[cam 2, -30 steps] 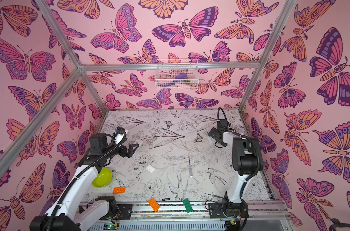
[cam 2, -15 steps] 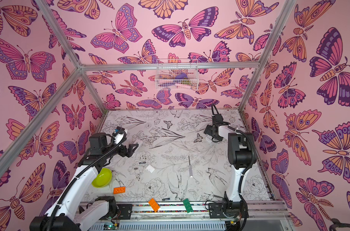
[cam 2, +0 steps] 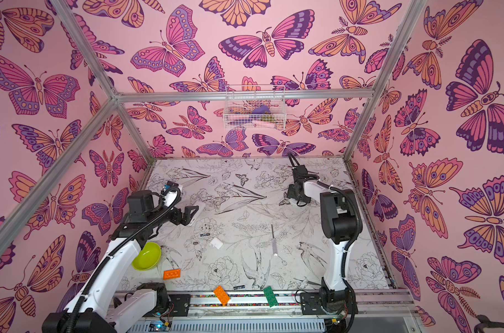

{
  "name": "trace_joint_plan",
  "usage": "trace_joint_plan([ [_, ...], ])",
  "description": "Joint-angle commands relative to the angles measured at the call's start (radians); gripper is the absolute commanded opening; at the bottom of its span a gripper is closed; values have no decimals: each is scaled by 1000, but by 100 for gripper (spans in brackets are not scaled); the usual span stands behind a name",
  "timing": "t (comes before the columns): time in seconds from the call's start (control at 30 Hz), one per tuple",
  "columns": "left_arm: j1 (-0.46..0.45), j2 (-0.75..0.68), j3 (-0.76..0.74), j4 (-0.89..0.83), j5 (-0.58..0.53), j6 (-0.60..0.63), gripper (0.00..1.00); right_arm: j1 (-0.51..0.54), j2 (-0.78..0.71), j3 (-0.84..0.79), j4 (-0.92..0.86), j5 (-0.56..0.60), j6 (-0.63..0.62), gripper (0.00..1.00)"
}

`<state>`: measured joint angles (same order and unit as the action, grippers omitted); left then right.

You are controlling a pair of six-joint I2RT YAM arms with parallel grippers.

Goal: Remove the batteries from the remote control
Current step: 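Lift the AC remote with the right gripper and carry it toward the left gripper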

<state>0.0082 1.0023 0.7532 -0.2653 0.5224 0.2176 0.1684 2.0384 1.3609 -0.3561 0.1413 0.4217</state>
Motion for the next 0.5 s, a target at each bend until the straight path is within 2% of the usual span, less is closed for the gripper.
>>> trace_joint_plan([
  [0.0,7,-12,3,-7,-14,8,100,5,-20,-24,-27,30,-8,67],
  [0.13,7,-17,13,-12,-9,-2,100,4,-30,-42,-31,9,-11,63],
  [0.23,7,-15,-4,-4,-10,17,100,4,-35,-49,-36,-14,-18,54],
  [0.33,8,-16,6,-9,-5,4,100,5,-48,-64,-36,-28,-24,53],
  [0.47,7,-13,-32,23,-12,33,100,9,-90,-89,13,-101,-74,36],
])
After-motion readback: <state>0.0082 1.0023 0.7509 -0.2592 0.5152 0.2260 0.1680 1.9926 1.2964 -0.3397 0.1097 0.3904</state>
